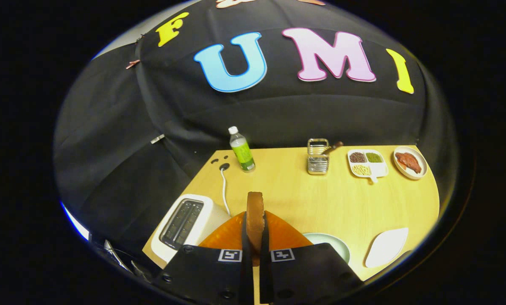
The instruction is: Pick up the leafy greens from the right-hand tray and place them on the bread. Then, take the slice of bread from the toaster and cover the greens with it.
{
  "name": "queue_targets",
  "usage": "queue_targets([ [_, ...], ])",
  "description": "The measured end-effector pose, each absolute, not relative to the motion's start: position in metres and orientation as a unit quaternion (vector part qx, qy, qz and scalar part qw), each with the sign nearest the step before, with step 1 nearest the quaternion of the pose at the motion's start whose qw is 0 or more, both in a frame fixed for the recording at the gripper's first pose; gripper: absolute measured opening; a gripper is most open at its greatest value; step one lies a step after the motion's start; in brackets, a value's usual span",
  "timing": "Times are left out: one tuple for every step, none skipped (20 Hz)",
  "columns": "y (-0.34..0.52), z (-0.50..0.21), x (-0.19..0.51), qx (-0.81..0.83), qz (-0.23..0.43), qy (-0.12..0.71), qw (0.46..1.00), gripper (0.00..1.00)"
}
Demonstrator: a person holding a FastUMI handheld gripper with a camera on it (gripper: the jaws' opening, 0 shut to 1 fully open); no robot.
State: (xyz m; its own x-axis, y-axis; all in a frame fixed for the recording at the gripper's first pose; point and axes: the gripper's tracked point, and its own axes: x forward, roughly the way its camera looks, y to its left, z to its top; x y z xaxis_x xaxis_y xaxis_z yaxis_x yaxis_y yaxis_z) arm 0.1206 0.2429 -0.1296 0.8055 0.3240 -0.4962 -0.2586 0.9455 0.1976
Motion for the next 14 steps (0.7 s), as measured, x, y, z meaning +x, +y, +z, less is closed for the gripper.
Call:
queue_targets([
  [0.232,-0.134,0.120,0.062,0.144,0.276,0.948,0.10],
  [0.226,-0.142,0.118,0.065,0.139,0.283,0.947,0.10],
  [0.220,-0.150,0.116,0.070,0.135,0.291,0.944,0.10],
  [0.217,-0.158,0.114,0.078,0.135,0.299,0.942,0.10],
  [0.214,-0.165,0.113,0.086,0.133,0.305,0.939,0.10],
  [0.211,-0.171,0.111,0.092,0.131,0.311,0.937,0.10],
  [0.207,-0.178,0.110,0.097,0.127,0.314,0.936,0.10],
  [0.203,-0.185,0.109,0.101,0.123,0.319,0.934,0.10],
  [0.201,-0.192,0.107,0.106,0.121,0.324,0.932,0.10],
  [0.198,-0.199,0.106,0.111,0.120,0.329,0.930,0.10],
  [0.196,-0.204,0.104,0.116,0.119,0.334,0.928,0.10],
  [0.192,-0.209,0.103,0.117,0.116,0.337,0.927,0.10],
  [0.187,-0.214,0.102,0.118,0.113,0.341,0.926,0.10],
  [0.183,-0.219,0.101,0.122,0.110,0.344,0.925,0.10],
])
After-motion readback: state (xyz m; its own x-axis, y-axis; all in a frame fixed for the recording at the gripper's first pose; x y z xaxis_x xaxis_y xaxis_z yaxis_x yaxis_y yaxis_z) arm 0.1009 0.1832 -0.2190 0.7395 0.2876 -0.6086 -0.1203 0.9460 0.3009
